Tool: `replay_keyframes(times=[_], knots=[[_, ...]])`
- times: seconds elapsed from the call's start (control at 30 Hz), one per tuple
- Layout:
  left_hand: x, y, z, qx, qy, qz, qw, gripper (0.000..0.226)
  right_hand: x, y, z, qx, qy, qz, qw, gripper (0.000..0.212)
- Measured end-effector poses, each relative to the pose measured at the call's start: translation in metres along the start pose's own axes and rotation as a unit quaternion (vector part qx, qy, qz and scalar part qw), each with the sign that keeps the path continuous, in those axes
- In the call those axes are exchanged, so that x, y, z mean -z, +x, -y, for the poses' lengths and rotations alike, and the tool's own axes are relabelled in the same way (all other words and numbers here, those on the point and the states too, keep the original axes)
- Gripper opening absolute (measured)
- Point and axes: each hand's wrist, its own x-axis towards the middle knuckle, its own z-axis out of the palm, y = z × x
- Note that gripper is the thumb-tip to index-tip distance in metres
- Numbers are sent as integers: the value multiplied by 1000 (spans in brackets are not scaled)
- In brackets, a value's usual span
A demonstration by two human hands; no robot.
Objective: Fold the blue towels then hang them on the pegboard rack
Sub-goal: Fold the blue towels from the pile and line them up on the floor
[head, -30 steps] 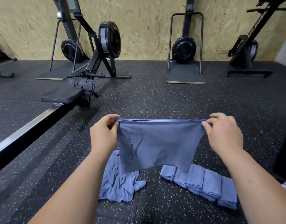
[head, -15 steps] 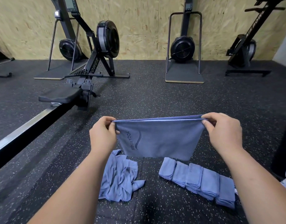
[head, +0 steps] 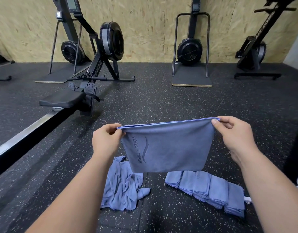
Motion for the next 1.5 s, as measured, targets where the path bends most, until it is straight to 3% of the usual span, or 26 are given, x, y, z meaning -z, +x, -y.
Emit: replay_keyframes(times=[0.07, 0.2, 0.4, 0.83, 0.9, 0.97, 1.07, 1.2, 1.5], knots=[[-1, 0, -1, 5, -25, 8, 1000, 15, 0, 2, -2, -29, 58, 8, 998, 6], [-2, -1, 1, -11, -60, 29, 998, 8, 2, 4, -4, -11, 36, -24, 999, 8], [-5, 6, 9, -50, 35, 4, 998, 6, 2, 4, -3, 22, 37, -62, 997, 12], [-1, 3, 5, -62, 42, 6, 997, 6, 6, 3, -4, 45, -26, -92, 994, 4], [-1, 4, 3, -40, 2, 9, 999, 3, 8, 5, -6, 37, -27, -86, 995, 3], [1, 7, 2, 32, -71, 48, 996, 5, 9, 8, -8, 15, -4, -76, 997, 6], [7, 8, 0, 189, -193, 187, 945, 13, 11, 14, -13, -25, 40, -61, 997, 23], [14, 3, 0, 217, -208, 276, 913, 12, 16, 20, -22, -93, 50, -54, 993, 23], [-22, -9, -6, 238, -194, 125, 943, 16, -9, 7, -19, -138, 30, -35, 989, 12]])
